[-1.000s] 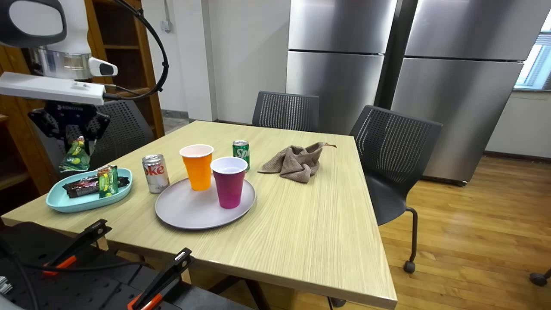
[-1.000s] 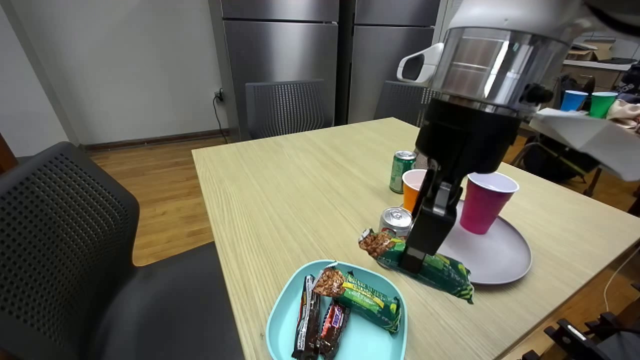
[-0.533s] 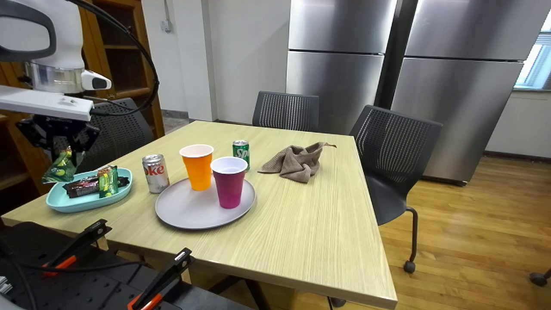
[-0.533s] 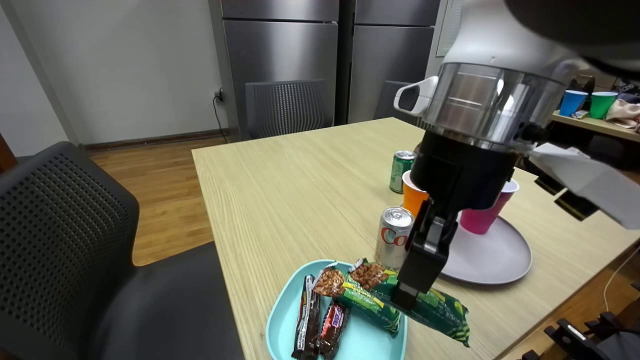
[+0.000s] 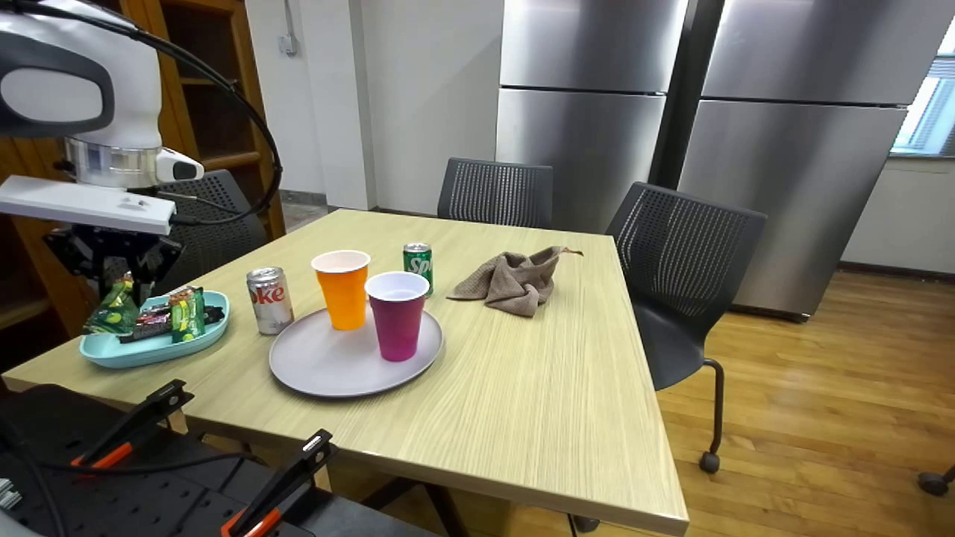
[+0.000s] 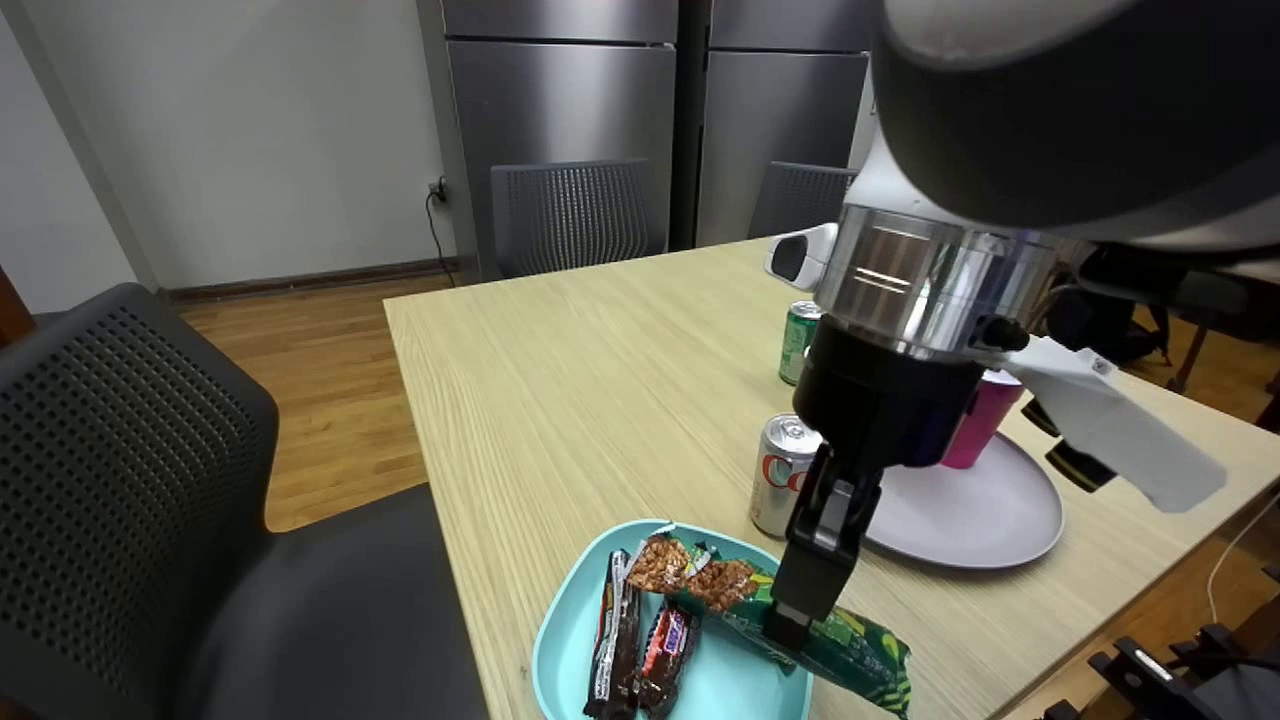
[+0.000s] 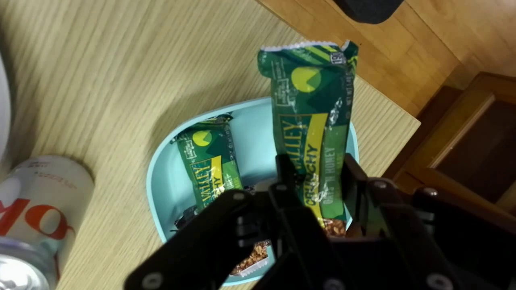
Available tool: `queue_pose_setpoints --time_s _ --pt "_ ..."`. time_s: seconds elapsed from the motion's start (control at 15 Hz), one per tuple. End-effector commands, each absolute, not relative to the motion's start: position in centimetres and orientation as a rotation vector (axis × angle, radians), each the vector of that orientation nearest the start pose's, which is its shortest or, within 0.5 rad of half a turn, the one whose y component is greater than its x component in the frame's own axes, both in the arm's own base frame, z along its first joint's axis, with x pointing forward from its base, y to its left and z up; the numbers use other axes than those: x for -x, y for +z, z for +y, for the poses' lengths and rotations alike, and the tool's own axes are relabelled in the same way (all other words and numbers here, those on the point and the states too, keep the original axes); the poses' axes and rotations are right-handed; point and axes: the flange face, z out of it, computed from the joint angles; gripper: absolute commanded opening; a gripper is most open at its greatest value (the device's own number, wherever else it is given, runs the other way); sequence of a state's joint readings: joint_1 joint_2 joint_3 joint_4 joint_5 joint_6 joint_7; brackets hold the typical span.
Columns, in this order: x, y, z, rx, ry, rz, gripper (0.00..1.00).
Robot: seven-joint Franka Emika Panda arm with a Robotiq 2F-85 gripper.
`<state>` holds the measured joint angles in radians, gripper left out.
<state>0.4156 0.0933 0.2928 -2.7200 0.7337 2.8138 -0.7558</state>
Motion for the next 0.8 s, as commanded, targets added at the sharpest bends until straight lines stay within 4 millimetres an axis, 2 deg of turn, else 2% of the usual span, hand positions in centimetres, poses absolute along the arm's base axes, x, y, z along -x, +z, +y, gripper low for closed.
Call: queue_pose_setpoints --time_s 0.0,0.53,0.73 --pt "-33.0 18.3 24.5 2.647 -0.036 -1.085 0.08" --pt "-35.0 16.0 26.8 2.626 -0.047 -1.060 0.08" --pt "-35.3 15.6 27.1 2.617 -0.063 -1.077 0.08"
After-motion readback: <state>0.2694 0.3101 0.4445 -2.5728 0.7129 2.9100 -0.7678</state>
